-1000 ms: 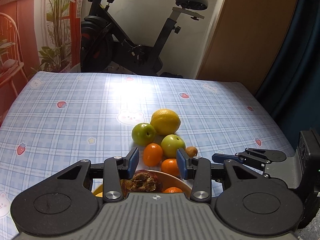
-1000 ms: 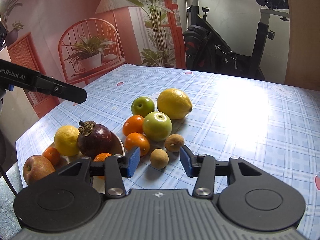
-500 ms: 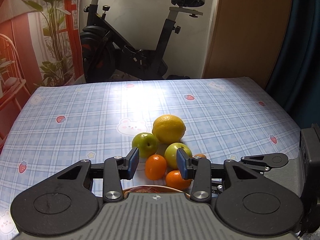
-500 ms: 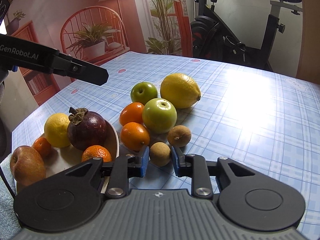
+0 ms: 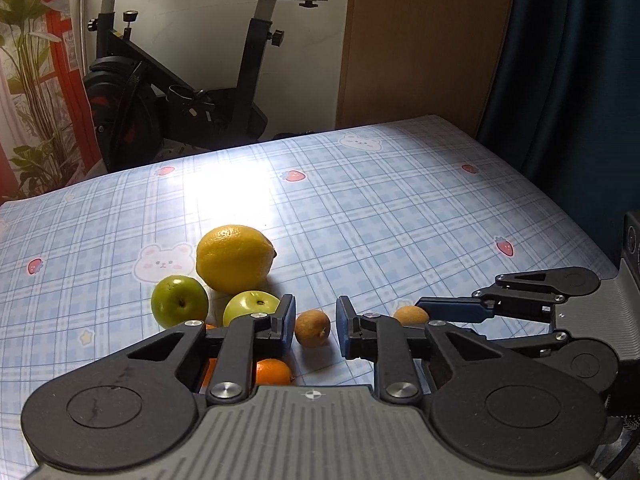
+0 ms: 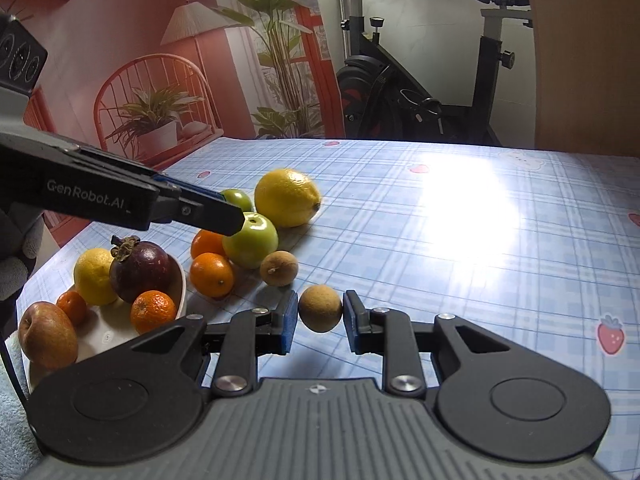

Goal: Organize fruits

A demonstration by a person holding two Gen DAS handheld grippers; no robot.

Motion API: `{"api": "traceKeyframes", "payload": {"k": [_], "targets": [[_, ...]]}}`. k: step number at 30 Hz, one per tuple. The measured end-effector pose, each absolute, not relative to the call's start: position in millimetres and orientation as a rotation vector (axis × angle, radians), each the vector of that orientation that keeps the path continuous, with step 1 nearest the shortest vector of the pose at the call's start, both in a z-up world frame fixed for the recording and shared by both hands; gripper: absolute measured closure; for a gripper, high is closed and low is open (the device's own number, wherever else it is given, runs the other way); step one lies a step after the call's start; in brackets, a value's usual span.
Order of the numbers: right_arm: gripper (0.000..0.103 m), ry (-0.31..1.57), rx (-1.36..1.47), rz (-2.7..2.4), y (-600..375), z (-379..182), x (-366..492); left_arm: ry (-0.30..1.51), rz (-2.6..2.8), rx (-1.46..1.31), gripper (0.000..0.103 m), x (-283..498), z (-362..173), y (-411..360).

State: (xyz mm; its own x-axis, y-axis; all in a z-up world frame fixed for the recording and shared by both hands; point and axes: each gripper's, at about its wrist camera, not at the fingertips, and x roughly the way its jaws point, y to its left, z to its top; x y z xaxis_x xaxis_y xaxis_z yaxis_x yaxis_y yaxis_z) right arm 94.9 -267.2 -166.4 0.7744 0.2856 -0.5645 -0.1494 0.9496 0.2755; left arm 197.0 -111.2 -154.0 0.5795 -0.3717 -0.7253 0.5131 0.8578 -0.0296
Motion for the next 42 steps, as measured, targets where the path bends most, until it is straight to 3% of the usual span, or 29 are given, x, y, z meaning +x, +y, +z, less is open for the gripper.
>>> {"api": "traceKeyframes", "payload": {"k": [14, 28, 42], "targets": [[0.076, 0.618, 0.306, 0.176, -306, -175, 73, 0.881, -0.470, 0.205, 0.080, 223, -183, -136], [0.076, 0.615, 0.327, 0.159, -309, -174, 66, 0.892, -0.536, 0.075, 0.080, 213, -173, -133], [0.076, 0.612, 0.334, 0.167, -312, -176, 66, 0.909, -0.471, 0.177, 0.078, 211, -183, -136]]}}
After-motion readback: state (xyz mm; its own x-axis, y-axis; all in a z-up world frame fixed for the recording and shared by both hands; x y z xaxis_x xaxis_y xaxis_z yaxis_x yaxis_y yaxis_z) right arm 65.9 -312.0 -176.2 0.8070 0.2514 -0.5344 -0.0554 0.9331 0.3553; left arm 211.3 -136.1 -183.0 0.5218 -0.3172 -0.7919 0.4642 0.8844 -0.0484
